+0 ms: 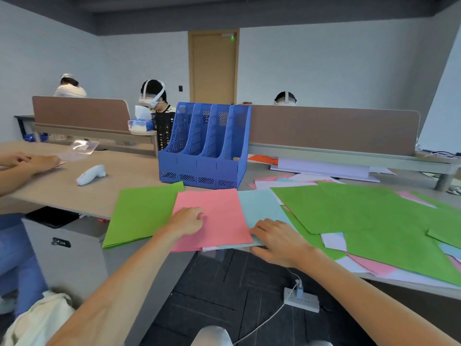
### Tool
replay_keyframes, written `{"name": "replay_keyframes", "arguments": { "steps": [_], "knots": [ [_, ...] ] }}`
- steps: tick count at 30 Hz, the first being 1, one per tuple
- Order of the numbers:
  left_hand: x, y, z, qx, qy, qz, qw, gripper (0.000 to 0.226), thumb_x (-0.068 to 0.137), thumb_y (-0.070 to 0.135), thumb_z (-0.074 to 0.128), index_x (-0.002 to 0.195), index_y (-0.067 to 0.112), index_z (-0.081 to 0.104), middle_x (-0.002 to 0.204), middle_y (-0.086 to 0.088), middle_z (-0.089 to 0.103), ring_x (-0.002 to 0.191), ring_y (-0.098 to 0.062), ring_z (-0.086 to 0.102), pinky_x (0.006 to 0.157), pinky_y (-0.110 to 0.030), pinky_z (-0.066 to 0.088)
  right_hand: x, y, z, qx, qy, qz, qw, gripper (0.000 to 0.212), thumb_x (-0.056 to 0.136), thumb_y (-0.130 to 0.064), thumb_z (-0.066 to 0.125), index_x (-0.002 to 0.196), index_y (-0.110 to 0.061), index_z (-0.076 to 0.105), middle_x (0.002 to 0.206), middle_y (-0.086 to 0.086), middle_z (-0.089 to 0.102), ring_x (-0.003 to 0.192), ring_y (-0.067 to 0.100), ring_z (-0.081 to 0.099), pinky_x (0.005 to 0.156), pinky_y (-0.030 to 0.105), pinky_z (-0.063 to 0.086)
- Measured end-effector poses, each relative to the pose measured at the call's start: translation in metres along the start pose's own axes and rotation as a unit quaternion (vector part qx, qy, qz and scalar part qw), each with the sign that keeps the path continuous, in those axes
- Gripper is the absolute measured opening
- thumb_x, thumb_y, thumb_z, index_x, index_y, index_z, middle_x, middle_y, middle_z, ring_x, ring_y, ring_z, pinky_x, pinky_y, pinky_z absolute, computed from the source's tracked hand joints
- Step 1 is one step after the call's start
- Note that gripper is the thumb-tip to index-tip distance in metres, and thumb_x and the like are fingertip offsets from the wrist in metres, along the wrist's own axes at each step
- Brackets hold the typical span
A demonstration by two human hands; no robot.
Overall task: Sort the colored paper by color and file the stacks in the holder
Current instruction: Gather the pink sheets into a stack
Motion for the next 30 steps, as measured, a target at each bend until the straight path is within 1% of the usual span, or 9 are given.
{"name": "replay_keyframes", "arguments": {
  "steps": [2,4,7,10,14,18,22,26,30],
  "knots": [
    [0.002,-0.002,0.0,-0.008,-0.005,-0.005,1.0,0.042,0.099,0.019,0.038,0.139,0.016,0.046,0.143,-0.004,0.049,0.128,-0.023,0.048,0.106,-0.036,0.039,-0.001,0.0,0.0,-0.023,0.041,-0.006,0.999,0.041,0.087,-0.05,0.043,0.097,-0.017,0.066,0.089,0.0,0.064,0.08,0.023,0.061,0.064,0.035,0.049],
    [0.003,-0.005,-0.001,-0.02,-0.013,-0.01,1.0,0.042,0.098,0.016,0.037,0.139,0.015,0.046,0.143,-0.005,0.049,0.129,-0.023,0.047,0.107,-0.035,0.038,0.0,0.004,-0.002,-0.018,0.049,-0.003,0.999,0.036,0.086,-0.046,0.046,0.092,-0.016,0.066,0.089,-0.001,0.065,0.078,0.022,0.061,0.063,0.035,0.05],
    [0.005,-0.007,-0.002,-0.05,-0.029,-0.019,0.998,0.042,0.098,0.014,0.036,0.139,0.013,0.045,0.145,-0.007,0.048,0.131,-0.023,0.046,0.109,-0.034,0.036,0.002,0.016,-0.009,-0.022,0.024,-0.031,0.999,0.032,0.083,-0.039,0.05,0.095,-0.016,0.068,0.096,-0.001,0.068,0.082,0.023,0.064,0.066,0.036,0.054],
    [0.008,-0.007,-0.003,-0.062,-0.037,-0.029,0.997,0.043,0.098,0.011,0.034,0.14,0.012,0.044,0.145,-0.007,0.046,0.131,-0.023,0.045,0.109,-0.034,0.036,0.005,0.031,-0.015,-0.056,-0.025,-0.05,0.997,0.025,0.074,-0.023,0.061,0.096,-0.016,0.067,0.096,0.0,0.069,0.082,0.025,0.065,0.066,0.037,0.055],
    [0.011,-0.008,-0.002,-0.065,-0.037,-0.031,0.997,0.044,0.096,0.009,0.033,0.138,0.011,0.045,0.144,-0.008,0.046,0.131,-0.024,0.045,0.108,-0.034,0.037,0.012,0.041,-0.021,-0.079,-0.051,-0.023,0.995,0.026,0.08,-0.013,0.055,0.104,-0.018,0.062,0.102,0.001,0.066,0.093,0.027,0.063,0.073,0.039,0.053],
    [0.01,-0.008,0.0,-0.062,-0.031,-0.031,0.997,0.045,0.095,0.009,0.033,0.137,0.013,0.047,0.142,-0.008,0.048,0.128,-0.024,0.047,0.108,-0.036,0.038,0.016,0.035,-0.018,-0.114,-0.055,-0.015,0.992,0.027,0.079,-0.004,0.054,0.1,-0.019,0.062,0.092,0.0,0.066,0.088,0.026,0.064,0.061,0.036,0.051],
    [0.009,-0.012,0.003,-0.018,-0.015,-0.018,1.0,0.043,0.092,0.016,0.034,0.128,0.02,0.056,0.135,-0.009,0.055,0.12,-0.026,0.053,0.102,-0.042,0.043,0.018,0.053,-0.033,-0.059,0.025,0.094,0.993,0.042,0.08,-0.002,0.048,0.113,-0.023,0.062,0.109,-0.004,0.068,0.102,0.026,0.062,0.067,0.034,0.051],
    [0.005,-0.007,0.002,0.02,-0.005,0.01,1.0,0.034,0.094,0.024,0.037,0.112,0.03,0.066,0.119,-0.007,0.064,0.104,-0.027,0.059,0.089,-0.042,0.05,0.015,0.087,-0.061,-0.013,0.101,0.273,0.957,0.021,0.088,-0.014,0.051,0.105,-0.017,0.061,0.099,0.012,0.069,0.092,0.037,0.063,0.065,0.035,0.042],
    [0.0,0.003,0.002,0.068,0.0,0.025,0.997,0.043,0.092,0.017,0.036,0.123,0.031,0.061,0.123,-0.007,0.06,0.115,-0.029,0.052,0.09,-0.042,0.049,0.01,0.119,-0.079,0.029,0.105,0.386,0.916,0.019,0.091,-0.017,0.049,0.103,-0.007,0.06,0.102,0.028,0.062,0.096,0.044,0.058,0.072,0.04,0.042]
  ]
}}
Point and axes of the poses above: each hand's wrist, its own x-axis towards the middle knuckle, its own z-axis out of the palm, y = z × x, the point moved 1 cm from there along x, towards the middle knuckle
